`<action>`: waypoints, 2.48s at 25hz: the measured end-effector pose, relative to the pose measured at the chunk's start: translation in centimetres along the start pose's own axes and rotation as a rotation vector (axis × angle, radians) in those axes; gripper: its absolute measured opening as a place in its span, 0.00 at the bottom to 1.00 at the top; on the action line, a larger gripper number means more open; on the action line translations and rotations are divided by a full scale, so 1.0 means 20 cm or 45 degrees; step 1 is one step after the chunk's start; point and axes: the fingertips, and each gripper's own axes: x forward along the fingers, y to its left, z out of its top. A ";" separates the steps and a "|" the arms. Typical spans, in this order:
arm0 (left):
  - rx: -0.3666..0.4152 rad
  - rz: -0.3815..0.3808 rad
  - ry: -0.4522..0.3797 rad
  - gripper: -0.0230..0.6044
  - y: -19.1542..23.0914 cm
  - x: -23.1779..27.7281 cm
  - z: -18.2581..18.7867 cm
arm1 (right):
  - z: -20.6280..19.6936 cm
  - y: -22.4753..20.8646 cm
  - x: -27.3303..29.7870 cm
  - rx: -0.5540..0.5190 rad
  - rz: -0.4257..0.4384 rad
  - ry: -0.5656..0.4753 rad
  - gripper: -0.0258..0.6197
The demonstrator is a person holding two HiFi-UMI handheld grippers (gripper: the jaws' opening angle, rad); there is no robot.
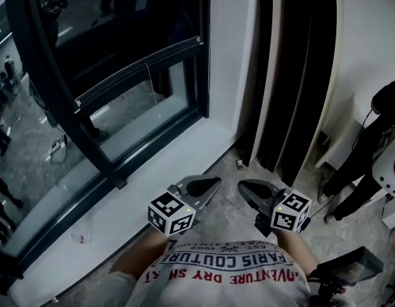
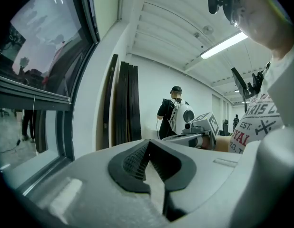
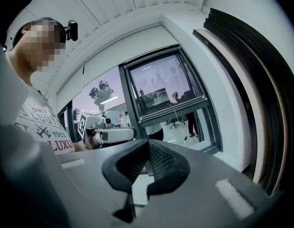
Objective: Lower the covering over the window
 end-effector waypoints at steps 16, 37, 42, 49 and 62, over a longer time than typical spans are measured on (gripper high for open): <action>-0.037 0.071 -0.043 0.04 0.49 0.19 0.04 | 0.09 -0.41 0.33 0.034 0.069 0.009 0.04; 0.080 0.110 -0.055 0.04 1.51 1.27 0.45 | 0.62 -1.79 0.81 0.010 0.154 -0.012 0.04; 0.078 0.149 -0.074 0.04 1.65 1.34 0.50 | 0.69 -1.92 0.84 0.005 0.156 -0.029 0.04; 0.110 0.254 -0.124 0.04 1.95 1.37 0.66 | 0.73 -2.04 0.93 0.002 0.168 -0.023 0.04; 0.155 0.381 -0.119 0.19 2.67 1.64 0.93 | 0.95 -2.34 1.25 -0.028 0.188 -0.034 0.04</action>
